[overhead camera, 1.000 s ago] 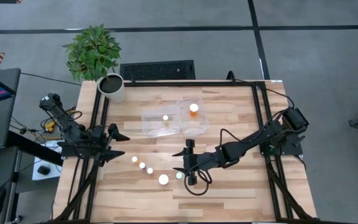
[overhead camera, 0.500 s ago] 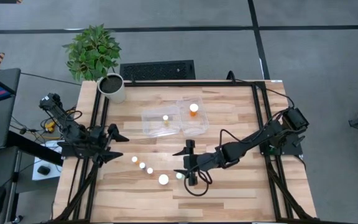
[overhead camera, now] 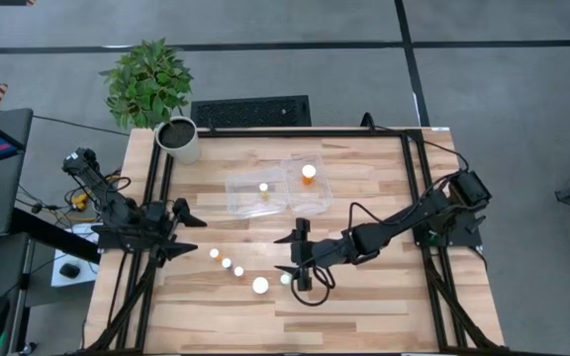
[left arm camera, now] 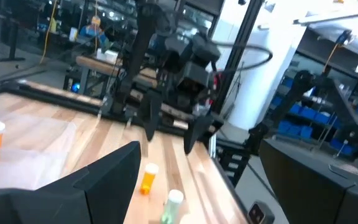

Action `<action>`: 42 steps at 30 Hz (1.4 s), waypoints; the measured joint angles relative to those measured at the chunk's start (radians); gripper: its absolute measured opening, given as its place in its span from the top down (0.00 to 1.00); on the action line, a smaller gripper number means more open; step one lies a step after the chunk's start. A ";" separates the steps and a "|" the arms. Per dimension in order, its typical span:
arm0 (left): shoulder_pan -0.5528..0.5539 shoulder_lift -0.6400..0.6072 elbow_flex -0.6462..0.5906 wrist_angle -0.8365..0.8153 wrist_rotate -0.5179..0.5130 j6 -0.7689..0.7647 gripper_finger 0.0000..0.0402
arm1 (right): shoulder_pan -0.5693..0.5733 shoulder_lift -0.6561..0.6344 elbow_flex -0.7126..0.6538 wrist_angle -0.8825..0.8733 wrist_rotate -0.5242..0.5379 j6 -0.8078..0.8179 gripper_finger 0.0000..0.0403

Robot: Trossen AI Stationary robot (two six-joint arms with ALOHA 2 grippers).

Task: Pick and place medicine bottles into bin by pill shape (circle, oval)
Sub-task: Put the orange capsule bottle into the right transparent bin

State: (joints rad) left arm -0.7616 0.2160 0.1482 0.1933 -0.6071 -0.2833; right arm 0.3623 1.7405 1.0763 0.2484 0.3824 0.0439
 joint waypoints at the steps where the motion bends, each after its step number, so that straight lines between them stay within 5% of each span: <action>1: 0.000 0.000 0.000 -0.017 0.000 -0.009 0.20 | -0.004 0.000 0.000 -0.001 0.000 0.006 0.24; 29: 0.000 0.000 0.000 -0.022 0.006 -0.038 0.20 | 0.003 0.001 0.000 -0.016 -0.018 0.013 0.24; 42: 0.000 0.000 0.000 -0.019 0.009 -0.044 0.20 | 0.021 0.178 0.135 -0.017 -0.060 -0.042 0.24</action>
State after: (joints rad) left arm -0.7614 0.2157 0.1482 0.1745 -0.5983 -0.3271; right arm 0.3832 1.9187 1.2113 0.2315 0.3223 0.0020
